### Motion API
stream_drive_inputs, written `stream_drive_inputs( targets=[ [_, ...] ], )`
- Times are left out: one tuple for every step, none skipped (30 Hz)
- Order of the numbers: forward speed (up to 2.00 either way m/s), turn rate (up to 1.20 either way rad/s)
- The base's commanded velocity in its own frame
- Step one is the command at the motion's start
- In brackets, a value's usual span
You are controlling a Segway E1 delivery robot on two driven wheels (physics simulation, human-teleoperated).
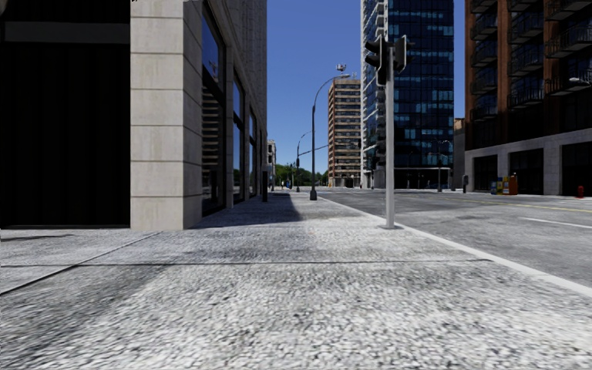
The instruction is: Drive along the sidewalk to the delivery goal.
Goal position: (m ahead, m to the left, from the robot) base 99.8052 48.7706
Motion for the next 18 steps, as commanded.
stream_drive_inputs(
  targets=[
    [2.00, 0.00],
    [2.00, 0.00],
    [2.00, 0.00],
    [2.00, 0.00],
    [2.00, 0.00],
    [2.00, 0.00],
    [2.00, 0.00],
    [2.00, 0.00],
    [2.00, 0.00],
    [2.00, 0.00],
    [2.00, 0.00],
    [2.00, 0.00],
    [2.00, 0.00],
    [2.00, 0.00],
    [2.00, 0.00],
    [2.00, 0.00],
    [2.00, 0.00],
    [2.00, 0.00]
  ],
)
